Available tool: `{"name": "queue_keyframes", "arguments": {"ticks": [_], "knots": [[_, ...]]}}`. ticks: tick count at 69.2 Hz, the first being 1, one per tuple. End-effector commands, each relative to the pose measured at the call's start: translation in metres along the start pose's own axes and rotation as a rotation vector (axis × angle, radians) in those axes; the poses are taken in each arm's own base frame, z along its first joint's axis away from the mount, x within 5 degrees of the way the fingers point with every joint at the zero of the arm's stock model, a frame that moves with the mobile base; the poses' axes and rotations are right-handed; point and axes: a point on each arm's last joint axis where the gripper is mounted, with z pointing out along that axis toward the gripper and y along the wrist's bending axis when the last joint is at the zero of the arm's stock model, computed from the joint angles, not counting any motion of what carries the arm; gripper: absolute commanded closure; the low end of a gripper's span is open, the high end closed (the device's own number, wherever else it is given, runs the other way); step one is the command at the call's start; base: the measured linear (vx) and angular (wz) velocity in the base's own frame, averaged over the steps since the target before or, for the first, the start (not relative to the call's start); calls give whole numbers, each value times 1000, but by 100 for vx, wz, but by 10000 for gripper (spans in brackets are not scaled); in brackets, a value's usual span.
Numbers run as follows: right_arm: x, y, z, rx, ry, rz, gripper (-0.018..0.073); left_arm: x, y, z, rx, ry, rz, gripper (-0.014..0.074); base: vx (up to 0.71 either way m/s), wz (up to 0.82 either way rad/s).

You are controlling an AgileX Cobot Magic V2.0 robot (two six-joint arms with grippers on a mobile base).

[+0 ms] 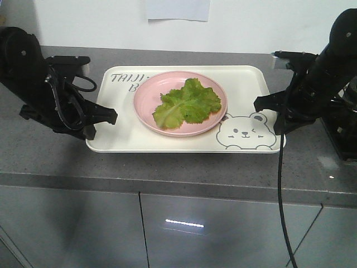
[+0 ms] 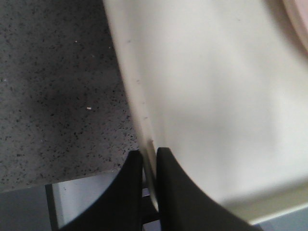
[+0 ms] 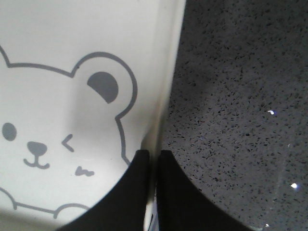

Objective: Transfer vegetables to tray and serve
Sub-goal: 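Keep clamping the tray edges with both grippers while the base adjusts, then hold the tray with both grippers as the base moves closer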

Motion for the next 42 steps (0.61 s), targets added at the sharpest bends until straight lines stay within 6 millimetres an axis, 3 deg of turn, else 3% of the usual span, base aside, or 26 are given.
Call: {"name": "queue_keyframes", "arguments": {"ticks": [1, 42], "knots": [[-4, 21, -34, -110, -145, -32, 563, -8, -23, -34, 131, -153, 14, 603, 3, -1], [-4, 21, -34, -110, -145, -32, 563, -8, -23, -34, 131, -153, 14, 603, 4, 0]]}}
